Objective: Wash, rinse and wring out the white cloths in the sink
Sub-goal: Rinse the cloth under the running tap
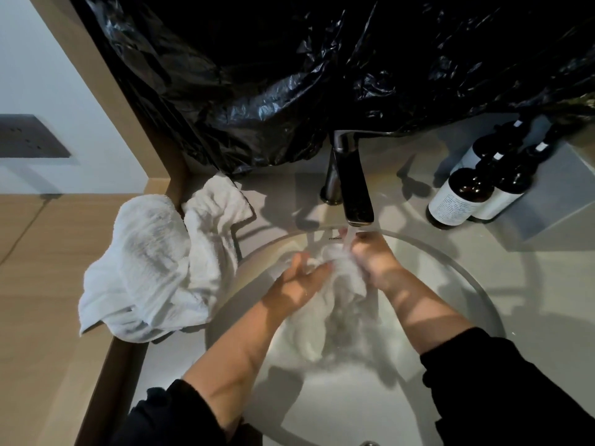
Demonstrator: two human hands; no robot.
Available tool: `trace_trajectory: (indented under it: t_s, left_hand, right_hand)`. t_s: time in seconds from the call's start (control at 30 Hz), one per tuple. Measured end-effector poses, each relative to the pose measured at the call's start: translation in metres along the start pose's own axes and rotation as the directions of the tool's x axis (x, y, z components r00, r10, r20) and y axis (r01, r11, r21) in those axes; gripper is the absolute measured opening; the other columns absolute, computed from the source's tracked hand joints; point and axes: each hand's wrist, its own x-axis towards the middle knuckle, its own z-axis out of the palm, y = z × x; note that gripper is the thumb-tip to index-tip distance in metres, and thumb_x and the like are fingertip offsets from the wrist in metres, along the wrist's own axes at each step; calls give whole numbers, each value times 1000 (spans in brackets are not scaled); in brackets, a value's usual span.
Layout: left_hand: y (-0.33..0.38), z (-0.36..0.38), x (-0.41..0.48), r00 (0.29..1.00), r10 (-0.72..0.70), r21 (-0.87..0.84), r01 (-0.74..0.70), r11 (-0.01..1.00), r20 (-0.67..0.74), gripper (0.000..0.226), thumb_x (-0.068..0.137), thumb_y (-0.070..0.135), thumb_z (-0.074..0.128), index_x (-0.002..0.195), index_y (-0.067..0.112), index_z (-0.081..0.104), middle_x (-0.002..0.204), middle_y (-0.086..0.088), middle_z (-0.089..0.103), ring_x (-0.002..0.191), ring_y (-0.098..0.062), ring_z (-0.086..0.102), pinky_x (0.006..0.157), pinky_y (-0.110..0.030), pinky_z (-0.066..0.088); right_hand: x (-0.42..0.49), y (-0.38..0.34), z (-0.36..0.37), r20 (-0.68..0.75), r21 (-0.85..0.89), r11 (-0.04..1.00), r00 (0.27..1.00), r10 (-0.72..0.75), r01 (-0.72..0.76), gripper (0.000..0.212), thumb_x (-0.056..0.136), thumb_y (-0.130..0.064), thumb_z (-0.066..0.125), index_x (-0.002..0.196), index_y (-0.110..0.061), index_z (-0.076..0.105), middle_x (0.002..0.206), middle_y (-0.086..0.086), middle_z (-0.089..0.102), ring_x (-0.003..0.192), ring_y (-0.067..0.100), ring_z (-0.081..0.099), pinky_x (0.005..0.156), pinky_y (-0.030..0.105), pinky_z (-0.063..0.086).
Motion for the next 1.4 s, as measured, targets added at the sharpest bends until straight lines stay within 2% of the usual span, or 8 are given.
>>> trace_trajectory:
  t_s: [0.27, 0.4, 0.53, 0.7, 1.0, 1.1, 1.2, 1.4]
  left_hand:
    - [5, -5, -8, 967, 242, -203, -222, 954, 80, 25, 83, 46, 67, 90, 22, 71, 88, -1, 72, 87, -15, 67, 87, -30, 50]
    - [1, -2, -2, 996, 91, -662, -58, 748, 16, 46, 69, 34, 84, 99, 3, 70, 97, -18, 67, 91, -28, 64, 98, -48, 47]
    - [10, -12, -7, 975, 135, -825, 72, 561, 177, 43, 86, 27, 61, 115, -5, 57, 106, -24, 61, 98, -35, 60, 95, -46, 48]
    - [8, -17, -6, 942, 191, -853, 150, 500, 278, 40, 75, 21, 66, 111, 1, 68, 107, -22, 64, 102, -34, 61, 101, -46, 43]
    - [-13, -18, 2, 977, -110, -764, 211, 610, 182, 26, 88, 28, 55, 99, 9, 69, 82, -12, 71, 82, -28, 66, 72, -31, 54]
    - [-4, 12, 10, 978, -94, -775, 203, 598, 184, 55, 94, 56, 46, 121, 11, 64, 117, -18, 64, 107, -32, 61, 97, -43, 48]
    - [12, 32, 14, 973, -157, -699, 233, 676, 172, 33, 92, 49, 56, 95, 19, 69, 95, -4, 68, 81, -18, 67, 73, -29, 53]
    - [7, 29, 20, 940, -285, -757, 323, 568, 187, 48, 96, 52, 45, 117, 12, 62, 101, -11, 65, 78, -24, 63, 73, -35, 51]
  right_hand:
    - [-28, -25, -23, 276, 369, 927, 960, -49, -59, 41, 95, -31, 53, 66, -5, 61, 64, 12, 63, 59, 24, 59, 68, 36, 47]
    - [-6, 13, -45, 375, 516, 854, 914, -156, -66, 41, 98, -41, 44, 104, -6, 64, 96, 7, 70, 88, 23, 59, 83, 32, 45]
    - [3, 74, -56, 742, -62, 981, 666, -77, 183, 78, 70, -33, 78, 137, -36, 38, 138, -11, 47, 130, 13, 44, 107, 32, 38]
    - [0, 97, -22, 442, -389, 875, 891, -98, 289, 50, 67, -30, 84, 107, -32, 54, 101, -12, 62, 92, 8, 60, 78, 13, 49]
    - [-29, 37, -73, 454, 456, 890, 860, -232, -1, 59, 67, -23, 83, 115, -5, 54, 99, 6, 66, 90, 18, 62, 77, 28, 50]
    - [-48, 17, -28, 148, 257, 944, 957, -251, 208, 23, 93, -38, 58, 100, -16, 60, 96, -3, 63, 89, 11, 59, 89, 33, 47]
    - [-58, 23, 10, -166, 84, 918, 914, -371, 388, 30, 95, -33, 49, 71, -17, 58, 64, -4, 61, 63, 16, 58, 66, 30, 47]
    - [-33, 24, 10, -366, 16, 959, 894, -257, 282, 40, 87, -43, 40, 63, -17, 57, 63, 4, 64, 65, 29, 62, 68, 44, 53]
